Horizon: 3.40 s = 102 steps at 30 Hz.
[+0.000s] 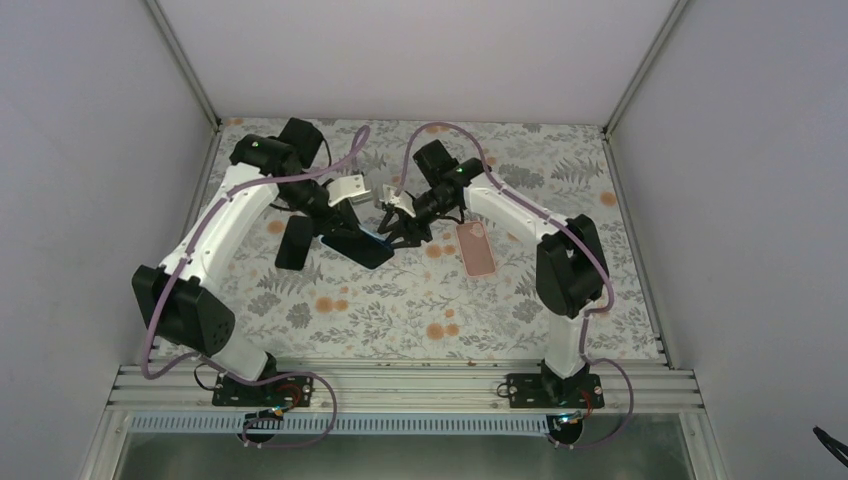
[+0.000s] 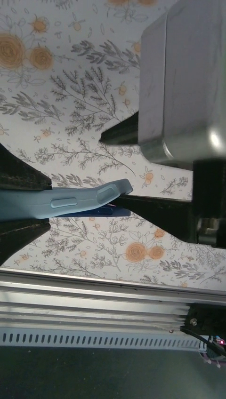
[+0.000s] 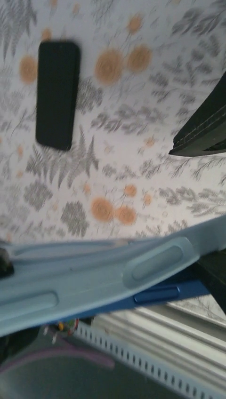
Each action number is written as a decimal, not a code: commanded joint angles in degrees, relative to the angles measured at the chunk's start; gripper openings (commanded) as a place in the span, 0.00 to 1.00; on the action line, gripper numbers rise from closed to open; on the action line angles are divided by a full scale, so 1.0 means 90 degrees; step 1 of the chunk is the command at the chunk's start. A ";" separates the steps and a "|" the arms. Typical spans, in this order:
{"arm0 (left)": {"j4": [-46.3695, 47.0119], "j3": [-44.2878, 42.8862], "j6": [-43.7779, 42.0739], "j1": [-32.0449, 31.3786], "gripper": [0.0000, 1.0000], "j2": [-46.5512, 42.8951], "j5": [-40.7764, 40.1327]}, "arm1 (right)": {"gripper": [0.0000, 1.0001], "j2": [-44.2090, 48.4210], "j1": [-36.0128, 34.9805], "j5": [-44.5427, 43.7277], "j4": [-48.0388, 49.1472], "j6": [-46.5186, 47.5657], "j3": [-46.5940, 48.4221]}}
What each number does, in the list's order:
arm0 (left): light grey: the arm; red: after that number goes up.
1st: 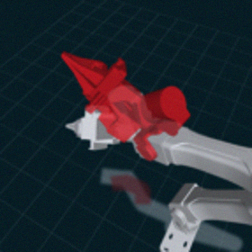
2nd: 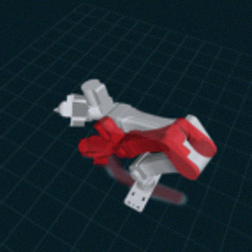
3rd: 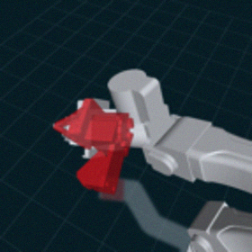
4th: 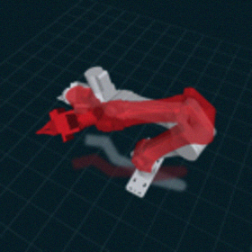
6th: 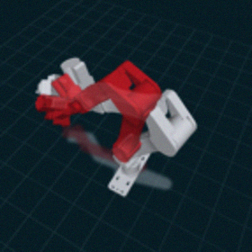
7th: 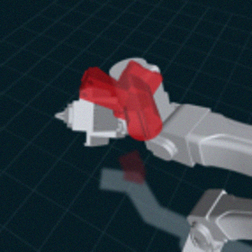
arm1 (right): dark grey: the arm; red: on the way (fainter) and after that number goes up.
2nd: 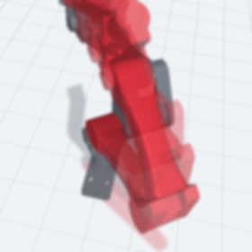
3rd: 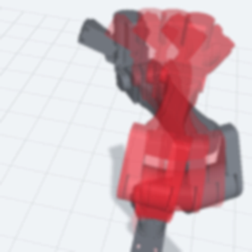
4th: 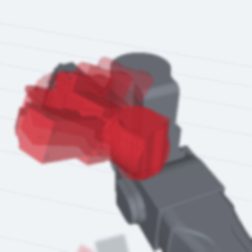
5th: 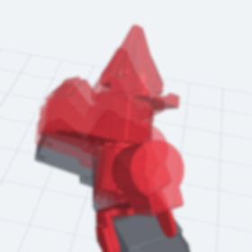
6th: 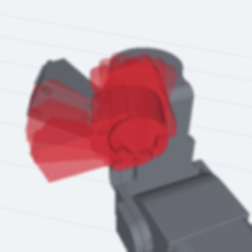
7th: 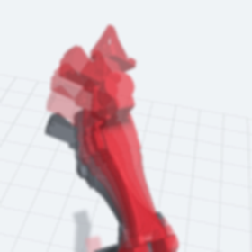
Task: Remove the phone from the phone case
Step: Remove the phone case from the phone.
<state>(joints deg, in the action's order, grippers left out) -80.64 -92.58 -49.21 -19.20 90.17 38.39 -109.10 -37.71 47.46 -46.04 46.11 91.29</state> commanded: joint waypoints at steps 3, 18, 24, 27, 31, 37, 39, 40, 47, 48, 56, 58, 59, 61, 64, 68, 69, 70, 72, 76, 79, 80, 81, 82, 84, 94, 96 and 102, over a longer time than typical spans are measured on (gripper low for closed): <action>0.2678 0.0099 0.0331 -0.0001 0.02 -0.0601 0.0862 | 0.42 -0.0658 -0.0082 0.3030 -0.2667 0.2058 0.0890; 0.4074 0.0925 0.1012 -0.0246 0.02 -0.0610 0.0139 | 0.47 -0.0835 -0.0389 0.3794 -0.3059 0.1268 0.1847; 0.4458 0.1091 0.1207 -0.0549 0.02 -0.0686 -0.0304 | 0.50 -0.1216 -0.0541 0.3742 -0.3065 0.0705 0.2444; 0.4635 0.1068 0.1294 -0.0552 0.02 -0.0683 -0.0500 | 0.51 -0.1272 -0.0661 0.3756 -0.3067 0.0622 0.2454; 0.4862 0.1141 0.1363 -0.0566 0.02 -0.0627 -0.0818 | 0.41 -0.1262 -0.0840 0.3703 -0.3067 0.0622 0.2356; 0.4709 0.1112 0.1238 -0.0571 0.07 -0.0753 -0.0875 | 0.03 -0.1156 -0.0742 0.3630 -0.3068 0.0609 0.2198; 0.4408 0.0945 0.1118 -0.0567 0.18 -0.0776 -0.0889 | 0.03 -0.1023 -0.0605 0.3632 -0.3061 0.0703 0.2076; 0.4293 0.0856 0.1112 -0.0562 0.29 -0.0802 -0.0935 | 0.03 -0.0950 -0.0535 0.3619 -0.3032 0.0710 0.2017; 0.3806 0.0529 0.0965 -0.0509 0.99 -0.1160 -0.1366 | 0.03 -0.0668 0.0263 0.3779 -0.3066 0.0780 0.1608; 0.3775 0.0490 0.0963 -0.0512 1.00 -0.1210 -0.1484 | 0.03 -0.0641 0.0360 0.3767 -0.3068 0.0784 0.1560; 0.4406 0.0574 0.1352 -0.0488 1.00 -0.1799 -0.2032 | 0.03 -0.0812 0.1284 0.3546 -0.2374 -0.0332 0.1476; 0.4914 0.0705 0.1530 -0.0493 1.00 -0.1973 -0.2287 | 0.03 -0.0523 0.1523 0.3204 -0.0705 -0.1929 0.1104; 0.5201 0.0808 0.1591 -0.0506 1.00 -0.2056 -0.2460 | 0.03 -0.0252 0.1639 0.2799 0.0420 -0.3026 0.0574; 0.5703 0.1009 0.1661 -0.0543 1.00 -0.2123 -0.2726 | 0.03 0.0391 0.1718 0.1480 0.2030 -0.4266 -0.0032; 0.6656 0.1467 0.1679 -0.0658 1.00 -0.2135 -0.3092 | 0.03 0.0947 0.1690 -0.0942 0.3000 -0.5243 -0.0017; 0.7940 0.1986 0.2053 -0.0991 1.00 -0.1913 -0.3880 | 0.03 0.0914 0.1681 -0.2540 0.3057 -0.5859 0.0793; 0.8263 0.2176 0.2099 -0.1135 1.00 -0.1854 -0.4221 | 0.03 0.0857 0.1669 -0.2710 0.3052 -0.5963 0.0967; 0.8669 0.2389 0.2131 -0.1299 1.00 -0.1800 -0.4523 | 0.03 0.0794 0.1641 -0.2863 0.3013 -0.6018 0.1157; 0.9250 0.2643 0.2198 -0.1587 1.00 -0.1589 -0.5140 | 0.03 0.0658 0.1552 -0.3131 0.2938 -0.6061 0.1477; 1.0057 0.2630 0.2443 -0.1878 1.00 -0.1037 -0.5694 | 0.03 0.0476 0.1377 -0.3487 0.2940 -0.6123 0.1719; 1.0317 0.2320 0.2691 -0.1880 1.00 -0.0641 -0.5682 | 0.03 0.0446 0.1272 -0.3537 0.2948 -0.6095 0.1776; 1.0404 0.2241 0.2739 -0.1880 1.00 -0.0545 -0.5722 | 0.03 0.0456 0.1255 -0.3557 0.2953 -0.6078 0.1772; 1.0471 0.2174 0.2785 -0.1880 1.00 -0.0466 -0.5730 | 0.03 0.0460 0.1240 -0.3577 0.2957 -0.6071 0.1755; 1.0506 0.2098 0.2828 -0.1880 1.00 -0.0395 -0.5688 | 0.03 0.0458 0.1230 -0.3580 0.2978 -0.6070 0.1746; 1.0542 0.1975 0.2890 -0.1878 1.00 -0.0256 -0.5505 | 0.03 0.0464 0.1214 -0.3567 0.3010 -0.6082 0.1709; 1.0386 0.1857 0.3004 -0.1890 1.00 0.0104 -0.5088 | 0.03 0.0377 0.1193 -0.3481 0.3015 -0.6100 0.1877; 1.0363 0.1879 0.3021 -0.1880 1.00 0.0095 -0.5078 | 0.03 0.0368 0.1197 -0.3462 0.3023 -0.6125 0.1873; 1.0337 0.1923 0.3019 -0.1875 1.00 0.0101 -0.5173 | 0.03 0.0323 0.1186 -0.3306 0.2969 -0.6176 0.1965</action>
<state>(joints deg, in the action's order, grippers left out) 11.49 -75.00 -23.03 -36.12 91.33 -8.03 -106.34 -26.92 16.32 -22.79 -8.21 105.75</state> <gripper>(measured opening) 0.999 0.064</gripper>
